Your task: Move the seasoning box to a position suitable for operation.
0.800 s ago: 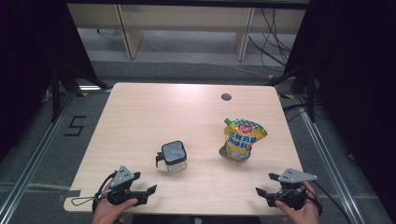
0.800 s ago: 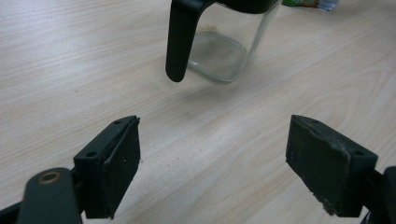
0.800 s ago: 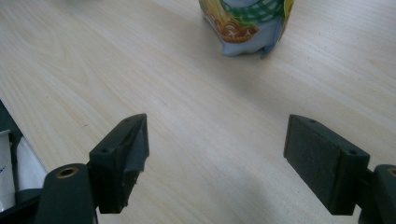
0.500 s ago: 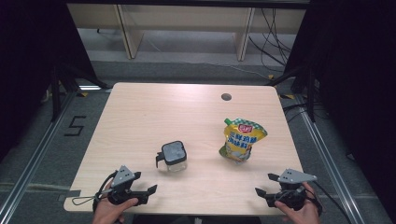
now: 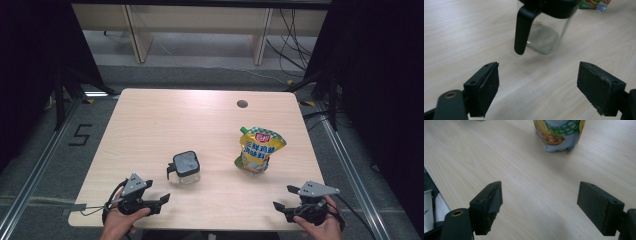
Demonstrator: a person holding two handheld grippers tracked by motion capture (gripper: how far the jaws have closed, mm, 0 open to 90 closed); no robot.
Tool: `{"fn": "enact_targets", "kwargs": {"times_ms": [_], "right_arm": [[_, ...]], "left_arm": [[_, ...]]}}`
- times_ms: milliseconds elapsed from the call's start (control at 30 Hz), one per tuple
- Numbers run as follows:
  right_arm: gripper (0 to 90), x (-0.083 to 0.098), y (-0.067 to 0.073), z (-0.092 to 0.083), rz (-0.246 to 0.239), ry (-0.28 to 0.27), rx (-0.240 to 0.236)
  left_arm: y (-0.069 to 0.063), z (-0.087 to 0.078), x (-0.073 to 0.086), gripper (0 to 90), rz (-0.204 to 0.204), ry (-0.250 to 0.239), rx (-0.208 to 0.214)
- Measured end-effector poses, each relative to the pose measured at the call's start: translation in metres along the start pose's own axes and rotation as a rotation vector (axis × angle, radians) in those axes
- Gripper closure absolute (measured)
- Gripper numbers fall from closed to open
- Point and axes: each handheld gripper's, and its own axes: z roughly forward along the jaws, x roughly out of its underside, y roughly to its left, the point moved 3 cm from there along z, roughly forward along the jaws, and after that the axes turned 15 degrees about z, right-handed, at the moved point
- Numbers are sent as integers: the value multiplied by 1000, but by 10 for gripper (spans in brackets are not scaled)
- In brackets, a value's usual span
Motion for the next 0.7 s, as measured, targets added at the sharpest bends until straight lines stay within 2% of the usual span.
{"fn": "enact_targets", "kwargs": {"times_ms": [67, 133, 167, 233, 267, 300, 333, 367, 400, 433, 500, 567, 600, 667, 700], "right_arm": [[222, 0, 1, 0, 13, -4, 3], [225, 0, 2, 0, 15, -6, 1], [232, 0, 2, 0, 13, -2, -1], [232, 0, 1, 1, 15, -9, 1], [232, 0, 2, 1, 21, -4, -11], [232, 1, 2, 0, 29, 1, -3], [233, 1, 1, 0, 30, -2, 1], [233, 1, 1, 0, 30, -2, 1], [233, 0, -2, 0, 2, -14, 7], [233, 0, -2, 0, -1, -14, 7], [234, 0, -2, 0, -1, -14, 6], [234, 0, -1, 1, 3, -14, -3], [238, 0, -1, 1, 5, -9, -3], [240, 0, -1, 0, -1, -12, 0], [241, 1, 1, 0, 22, -4, -6]], "left_arm": [[8, 5, -7, 212, 31, -4, -34], [11, 7, -9, 237, 35, -17, -35], [16, 11, -12, 263, 48, -20, -30], [18, 14, -14, 284, 51, -26, -19], [20, 17, -16, 299, 38, -36, -11], [21, 18, -17, 301, 40, -37, -8], [21, 21, -21, 343, 81, -40, 2], [21, 21, -21, 352, 81, -40, 2], [20, 23, -23, 372, 113, -41, 6], [20, 23, -23, 392, 113, -41, 6], [20, 27, -25, 429, 142, -43, 16], [22, 28, -25, 451, 154, -42, 22], [23, 30, -25, 496, 169, -38, 23], [23, 31, -25, 514, 160, -43, 14], [25, 31, -25, 537, 177, -38, 16]]}}
